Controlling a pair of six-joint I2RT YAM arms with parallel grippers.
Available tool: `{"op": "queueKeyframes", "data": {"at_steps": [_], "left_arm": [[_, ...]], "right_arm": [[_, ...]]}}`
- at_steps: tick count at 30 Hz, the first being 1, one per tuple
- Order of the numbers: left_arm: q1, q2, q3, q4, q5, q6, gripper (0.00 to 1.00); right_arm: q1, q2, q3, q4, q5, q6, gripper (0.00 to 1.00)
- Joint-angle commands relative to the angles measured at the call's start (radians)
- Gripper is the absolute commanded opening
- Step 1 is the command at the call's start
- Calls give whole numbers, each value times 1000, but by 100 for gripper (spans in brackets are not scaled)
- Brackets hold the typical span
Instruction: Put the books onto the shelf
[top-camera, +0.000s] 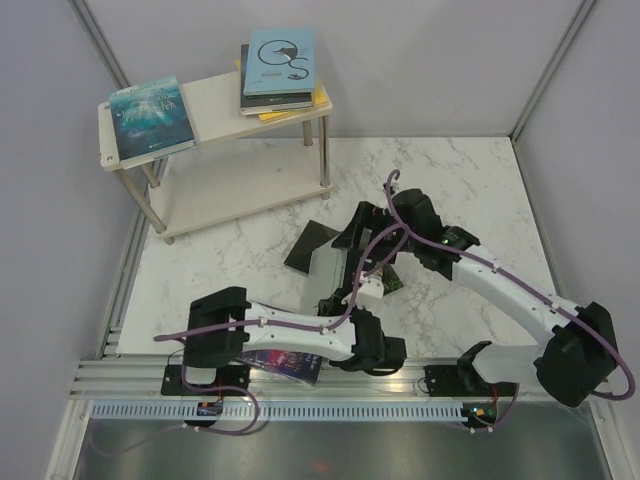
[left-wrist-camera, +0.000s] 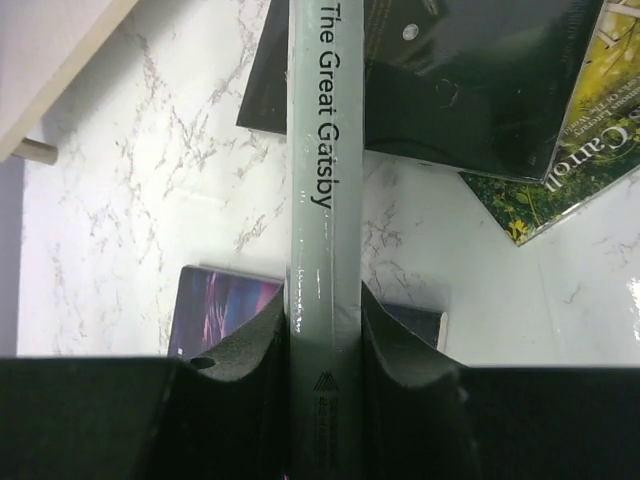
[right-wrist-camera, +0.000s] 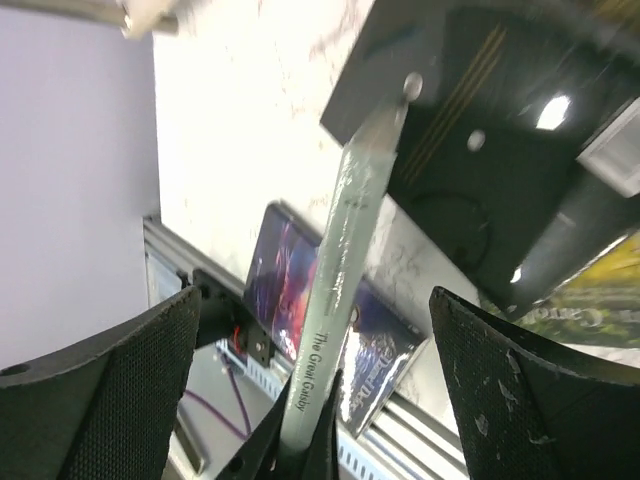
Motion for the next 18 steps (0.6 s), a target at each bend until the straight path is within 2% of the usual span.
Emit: {"op": "queueKeyframes", "data": {"at_steps": [1,6,7,9,11,13,14,15,16,18], "left_arm": [[1,-140,8,-166,-29,-40,2],[6,-266,25,-19,25,156,2],[7,-292,22,13,37,237,2],[21,-376,8,148,105,331,2],[47,-440,-36,267,178,486,2],[70,-549,-105,439,288,602,2],[113,-594,-133,497,409,644,2],[136,-670,-162,627,472,679,2],[159,-715,-220,686,540,745,2],[239,-816,-251,687,540,746,2]], "right_arm": [[-75,-83,86,-139,44,-107,98],[-152,-139,108,-182,51,-140,98],[-158,-156,99,-182,52,-140,98],[-170,-170,86,-179,46,-140,98],[-175,-182,65,-177,41,-140,98],[-178,-198,43,-174,28,-145,98],[-184,-204,34,-171,23,-147,98],[-186,-212,28,-162,17,-148,98],[-187,-225,14,-157,8,-147,98],[-190,-238,2,-145,-3,-150,98]]}}
